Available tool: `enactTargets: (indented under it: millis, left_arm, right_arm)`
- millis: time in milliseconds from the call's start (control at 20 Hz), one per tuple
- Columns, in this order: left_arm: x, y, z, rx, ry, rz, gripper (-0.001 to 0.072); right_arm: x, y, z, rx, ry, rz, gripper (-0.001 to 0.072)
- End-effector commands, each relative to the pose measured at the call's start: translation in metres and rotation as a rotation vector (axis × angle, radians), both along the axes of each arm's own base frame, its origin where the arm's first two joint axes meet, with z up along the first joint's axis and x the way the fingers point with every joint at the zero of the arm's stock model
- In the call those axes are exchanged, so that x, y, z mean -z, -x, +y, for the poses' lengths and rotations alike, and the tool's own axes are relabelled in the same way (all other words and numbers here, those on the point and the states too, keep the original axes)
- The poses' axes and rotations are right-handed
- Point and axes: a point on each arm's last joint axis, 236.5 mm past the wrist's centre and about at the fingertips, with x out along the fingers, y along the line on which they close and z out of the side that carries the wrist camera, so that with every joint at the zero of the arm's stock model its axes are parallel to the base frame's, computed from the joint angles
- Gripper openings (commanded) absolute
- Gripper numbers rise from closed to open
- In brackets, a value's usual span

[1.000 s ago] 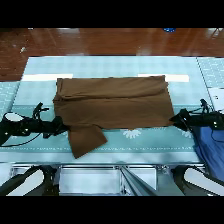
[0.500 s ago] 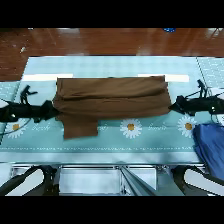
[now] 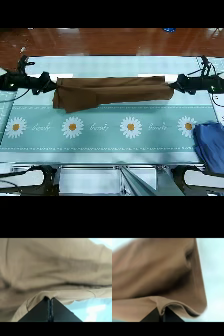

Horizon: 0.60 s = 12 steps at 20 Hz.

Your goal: Fold the shirts.

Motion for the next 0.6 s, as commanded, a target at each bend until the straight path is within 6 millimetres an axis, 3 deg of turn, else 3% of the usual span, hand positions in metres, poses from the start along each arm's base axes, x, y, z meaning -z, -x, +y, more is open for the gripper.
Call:
enactTargets:
  millis: [0,200,400,450,500,550]
  left_arm:
    - [0.018,-0.047,-0.001,-0.005,0.03,0.042,0.0015]
    - [0.04,-0.078,0.0,0.042,0.055,0.077,0.0015]
    - [0.058,-0.099,-0.001,0.039,0.059,0.082,0.0015]
    - [0.062,-0.099,-0.003,0.042,0.061,0.089,0.0055]
    - [0.063,-0.095,-0.005,0.057,0.066,0.104,0.0253]
    - [0.063,-0.09,-0.004,0.076,0.065,0.115,0.0462]
  right_arm:
    - [0.001,-0.049,0.0,0.04,-0.065,-0.043,0.0021]
    - [0.02,-0.083,0.009,0.014,-0.082,-0.042,0.0021]
    - [0.041,-0.104,0.014,0.037,-0.096,-0.029,0.0022]
    - [0.045,-0.106,0.013,0.049,-0.1,-0.028,0.0105]
    - [0.049,-0.107,0.013,0.059,-0.103,-0.021,0.0377]
    - [0.049,-0.106,0.013,0.055,-0.103,-0.019,0.0416]
